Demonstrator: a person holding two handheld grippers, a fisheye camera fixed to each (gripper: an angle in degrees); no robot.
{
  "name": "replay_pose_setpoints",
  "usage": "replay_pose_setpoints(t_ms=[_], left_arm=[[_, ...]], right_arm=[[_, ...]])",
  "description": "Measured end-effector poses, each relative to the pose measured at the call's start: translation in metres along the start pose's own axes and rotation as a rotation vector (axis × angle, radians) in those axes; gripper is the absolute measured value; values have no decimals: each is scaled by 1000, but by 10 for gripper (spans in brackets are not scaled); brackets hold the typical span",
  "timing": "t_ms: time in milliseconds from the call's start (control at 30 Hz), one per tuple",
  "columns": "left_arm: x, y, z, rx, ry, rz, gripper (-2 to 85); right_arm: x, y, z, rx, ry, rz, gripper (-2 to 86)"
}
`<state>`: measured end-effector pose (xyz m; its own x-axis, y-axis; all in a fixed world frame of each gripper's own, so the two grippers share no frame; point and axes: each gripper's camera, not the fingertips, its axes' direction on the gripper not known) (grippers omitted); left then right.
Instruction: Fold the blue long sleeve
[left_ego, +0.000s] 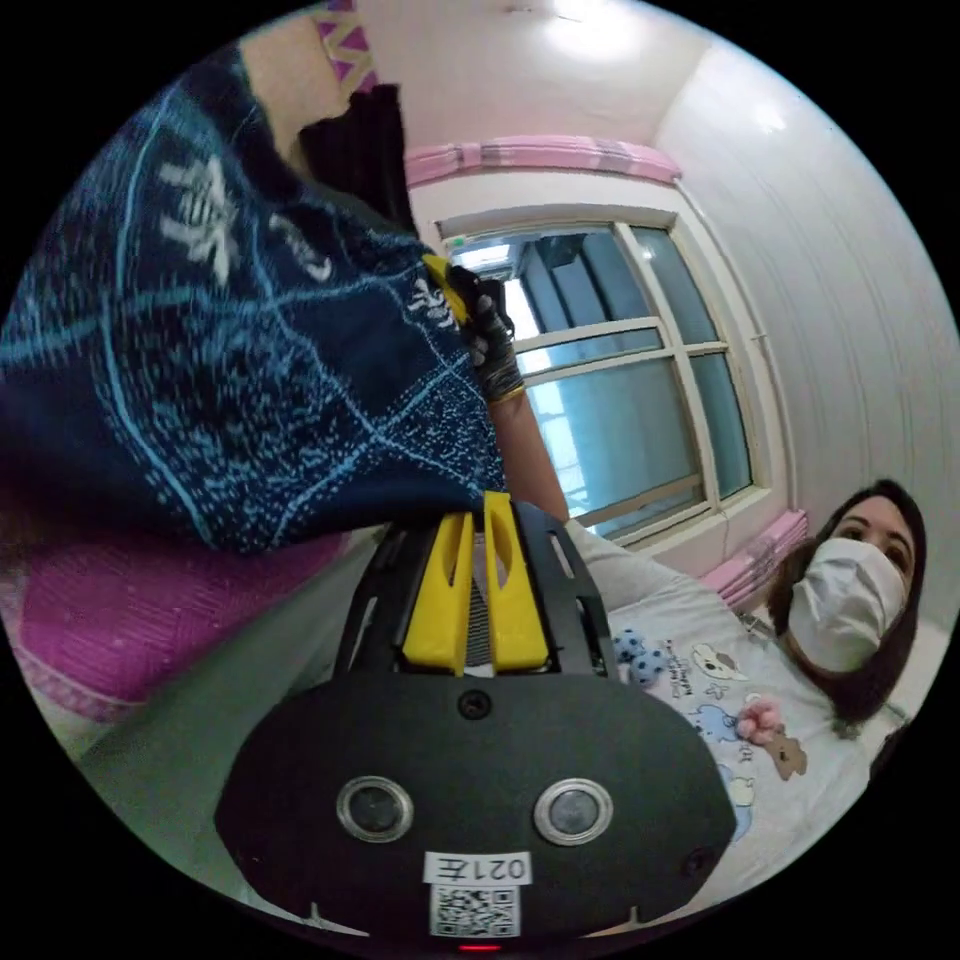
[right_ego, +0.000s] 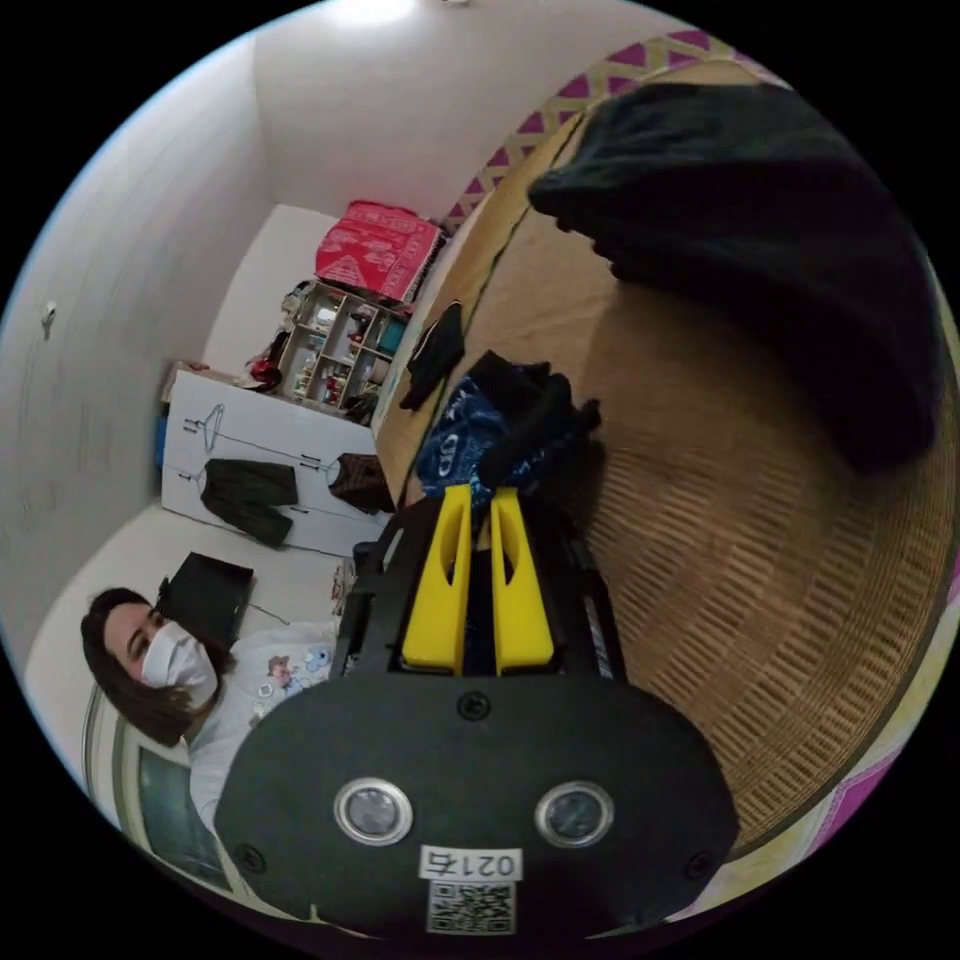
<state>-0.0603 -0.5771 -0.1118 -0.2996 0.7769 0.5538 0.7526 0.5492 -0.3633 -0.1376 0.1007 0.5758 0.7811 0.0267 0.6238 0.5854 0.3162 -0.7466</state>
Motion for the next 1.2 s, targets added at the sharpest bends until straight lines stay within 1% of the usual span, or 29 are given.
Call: replay_pose_setpoints(t_ms=[100,167,200,233,267,300,333,400,433,500,533,567,600,633,667,733,767,800,833,867,900,933,967,1033,1100,1167,1200], left_arm=[[35,-16,-65,144,-35,75,-9],[46,-21,-110,245,-99,77,-9],[48,-22,-140,325,-154,56,-8],[45,-21,-169,407,-173,18,-7],[42,-21,-182,447,-172,5,-6],[35,-20,-207,526,-189,-24,-2],[24,-19,-229,598,-221,-78,3],[3,-16,-256,672,-242,-155,23],[-9,-9,-272,711,-216,-201,31],[-6,7,-290,802,-204,-192,35],[7,14,-298,824,-260,-149,36],[14,15,-300,826,-297,-127,37],[30,13,-303,814,-378,-77,40],[42,4,-302,763,-460,-31,44],[48,-2,-300,729,-502,-10,50],[64,-31,-290,620,-663,63,69],[67,-38,-287,599,-698,87,72],[71,-53,-279,552,-793,116,72],[69,-67,-272,483,-888,103,66],[65,-75,-268,442,-927,84,59],[54,-85,-265,373,-990,19,37],[46,-87,-267,363,-1021,-40,5],[46,-87,-271,377,-989,-43,3],[51,-82,-286,397,-940,-81,-2],[60,-72,-298,451,-910,-73,2],[69,-63,-311,501,-855,-58,25],[72,-59,-318,524,-795,-45,48]], right_arm=[[-47,-42,25,7,27,-42,28],[-72,-84,67,-13,25,-62,38],[-77,-95,79,-18,27,-65,41],[-84,-117,106,-28,33,-67,48],[-87,-137,133,-34,42,-62,57],[-88,-146,146,-31,50,-63,62],[-88,-163,172,-40,80,-72,77],[-84,-181,210,-86,131,-69,101],[-82,-186,227,-110,163,-60,107],[-90,-183,235,-90,196,-104,103],[-101,-176,239,-108,204,-175,96],[-115,-165,244,-147,214,-251,86],[-122,-159,247,-163,221,-290,79],[-137,-144,252,-188,237,-378,66],[-152,-126,260,-219,247,-469,53],[-171,-100,277,-282,256,-594,41],[-181,-81,293,-332,282,-681,39],[-184,-71,303,-360,302,-722,39],[-187,-52,323,-413,355,-788,47],[-184,-36,345,-469,426,-825,54],[-180,-29,356,-494,459,-833,57],[-170,-19,368,-500,528,-831,59],[-165,-13,363,-445,528,-829,58],[-161,-15,340,-418,489,-771,58],[-152,-22,294,-282,424,-685,58],[-117,-36,220,-31,375,-465,73],[-104,-39,203,22,370,-400,78]])
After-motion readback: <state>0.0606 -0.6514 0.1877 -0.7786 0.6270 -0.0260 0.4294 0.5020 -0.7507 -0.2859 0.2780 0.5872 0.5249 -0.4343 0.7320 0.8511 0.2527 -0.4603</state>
